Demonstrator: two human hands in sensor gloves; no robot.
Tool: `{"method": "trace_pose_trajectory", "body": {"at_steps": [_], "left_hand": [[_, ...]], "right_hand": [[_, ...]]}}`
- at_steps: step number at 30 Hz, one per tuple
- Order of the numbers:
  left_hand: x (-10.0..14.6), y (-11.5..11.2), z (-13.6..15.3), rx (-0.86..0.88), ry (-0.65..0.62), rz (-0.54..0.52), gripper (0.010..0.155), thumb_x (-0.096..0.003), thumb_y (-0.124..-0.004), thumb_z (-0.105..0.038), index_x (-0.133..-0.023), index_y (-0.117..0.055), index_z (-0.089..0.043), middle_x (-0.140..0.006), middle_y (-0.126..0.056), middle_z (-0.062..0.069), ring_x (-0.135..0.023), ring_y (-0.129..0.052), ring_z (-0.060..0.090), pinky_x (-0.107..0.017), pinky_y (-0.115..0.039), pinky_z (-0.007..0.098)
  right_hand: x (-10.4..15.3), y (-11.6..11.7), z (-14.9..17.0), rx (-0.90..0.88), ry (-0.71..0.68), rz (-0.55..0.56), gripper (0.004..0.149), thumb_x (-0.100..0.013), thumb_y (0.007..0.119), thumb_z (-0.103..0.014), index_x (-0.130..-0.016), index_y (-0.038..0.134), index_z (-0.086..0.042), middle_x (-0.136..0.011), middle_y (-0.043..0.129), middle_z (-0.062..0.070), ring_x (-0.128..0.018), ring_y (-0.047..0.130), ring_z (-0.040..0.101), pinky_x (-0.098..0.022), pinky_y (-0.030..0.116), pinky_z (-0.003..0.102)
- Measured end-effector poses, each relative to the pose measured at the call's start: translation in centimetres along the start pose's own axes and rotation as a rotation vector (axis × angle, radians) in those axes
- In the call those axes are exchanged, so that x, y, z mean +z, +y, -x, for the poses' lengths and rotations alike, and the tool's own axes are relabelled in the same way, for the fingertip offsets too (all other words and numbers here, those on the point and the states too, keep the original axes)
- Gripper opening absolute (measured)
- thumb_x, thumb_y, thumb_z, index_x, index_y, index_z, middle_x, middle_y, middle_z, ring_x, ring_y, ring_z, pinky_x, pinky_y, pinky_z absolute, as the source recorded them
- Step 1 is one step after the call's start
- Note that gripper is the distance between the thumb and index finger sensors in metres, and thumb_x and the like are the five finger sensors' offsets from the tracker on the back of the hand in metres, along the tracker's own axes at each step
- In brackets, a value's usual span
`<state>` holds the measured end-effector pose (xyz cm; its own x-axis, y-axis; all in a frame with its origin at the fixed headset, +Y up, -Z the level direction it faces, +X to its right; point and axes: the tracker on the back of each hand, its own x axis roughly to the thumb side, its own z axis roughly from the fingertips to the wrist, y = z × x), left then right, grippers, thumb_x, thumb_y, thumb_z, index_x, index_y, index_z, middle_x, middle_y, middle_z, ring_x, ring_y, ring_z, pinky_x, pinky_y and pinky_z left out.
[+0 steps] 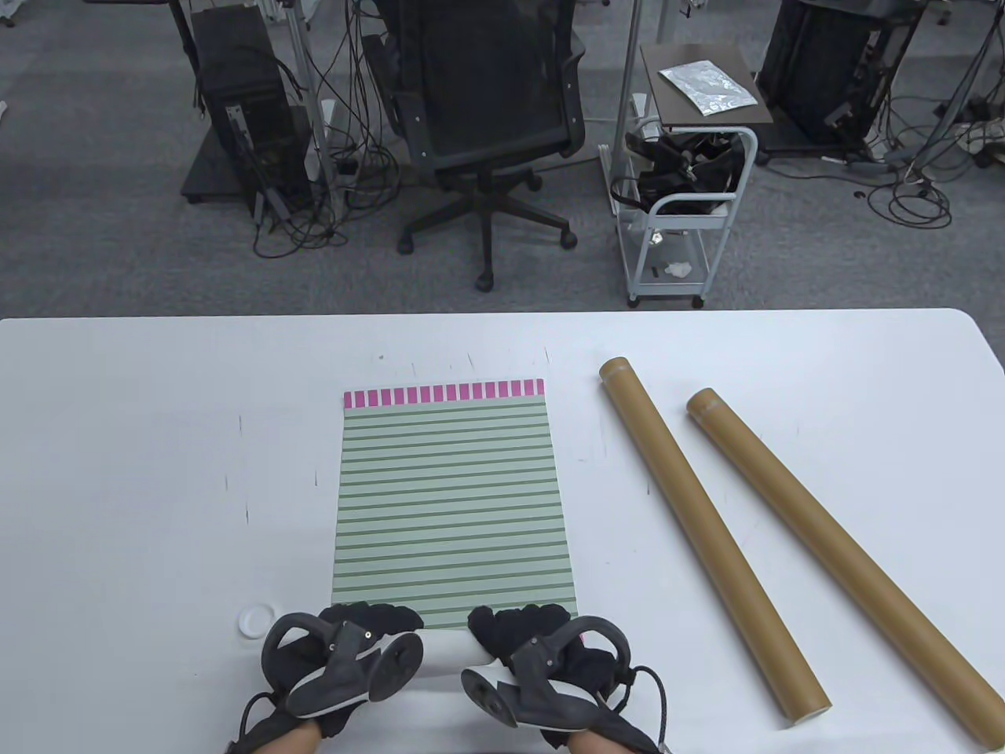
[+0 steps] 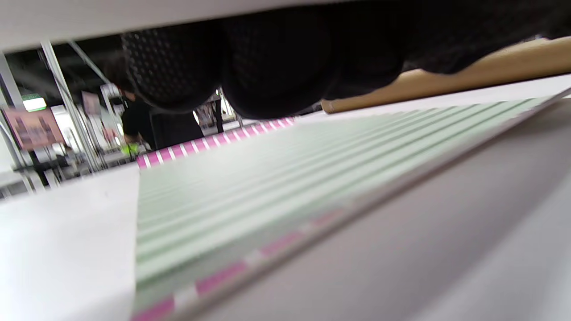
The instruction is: Roll up mouse pads and store in mailing tubes
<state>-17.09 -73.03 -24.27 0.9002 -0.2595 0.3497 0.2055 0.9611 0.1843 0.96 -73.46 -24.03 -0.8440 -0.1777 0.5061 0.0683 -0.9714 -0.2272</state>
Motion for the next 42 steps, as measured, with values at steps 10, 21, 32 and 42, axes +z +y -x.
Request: {"method": "trace_pose_trajectory", "body": {"at_steps": [10, 21, 32, 42], "left_hand": [[0.7, 0.7, -1.5, -0.263, 0.087, -0.276, 0.044, -0.0389, -0.081, -0.055, -0.079, -0.070, -0.040, -0.065, -0.092, -0.017, -0.056, -0.098, 0.004, -0.060, -0.086, 0.032], [0.6, -0.3, -0.9, -0.192, 0.063, -0.178, 0.042, -0.0363, -0.081, -0.057, -0.075, -0.075, -0.040, -0.058, -0.095, -0.017, -0.047, -0.100, 0.003, -0.053, -0.088, 0.030], [0.2, -0.6, -1.0, -0.200, 0.065, -0.178, 0.042, -0.0369, -0.081, -0.056, -0.075, -0.074, -0.039, -0.058, -0.095, -0.017, -0.047, -0.100, 0.003, -0.052, -0.088, 0.031], [0.0, -0.6, -0.2, -0.135, 0.082, -0.183, 0.043, -0.0373, -0.081, -0.056, -0.076, -0.074, -0.039, -0.059, -0.095, -0.016, -0.048, -0.100, 0.004, -0.053, -0.088, 0.031]], "right_hand": [[-0.2, 0.1, 1.8, -0.294, 0.053, -0.109, 0.053, -0.037, 0.085, -0.047, -0.085, 0.072, -0.028, -0.056, 0.093, -0.009, -0.029, 0.094, 0.009, -0.034, 0.083, 0.030], [-0.1, 0.7, 0.4, -0.069, 0.031, -0.066, 0.060, -0.041, 0.080, -0.050, -0.094, 0.062, -0.029, -0.073, 0.087, -0.009, -0.050, 0.094, 0.012, -0.048, 0.081, 0.034], [-0.2, -0.7, 4.3, -0.311, 0.045, -0.181, 0.083, -0.040, 0.058, -0.065, -0.110, 0.046, -0.023, -0.112, 0.056, 0.010, -0.094, 0.070, 0.035, -0.072, 0.059, 0.056], [3.8, -2.8, 22.9, 0.065, 0.615, -0.312, 0.092, -0.042, 0.065, -0.061, -0.113, 0.029, -0.015, -0.118, 0.032, 0.020, -0.104, 0.047, 0.047, -0.075, 0.043, 0.065]]}}
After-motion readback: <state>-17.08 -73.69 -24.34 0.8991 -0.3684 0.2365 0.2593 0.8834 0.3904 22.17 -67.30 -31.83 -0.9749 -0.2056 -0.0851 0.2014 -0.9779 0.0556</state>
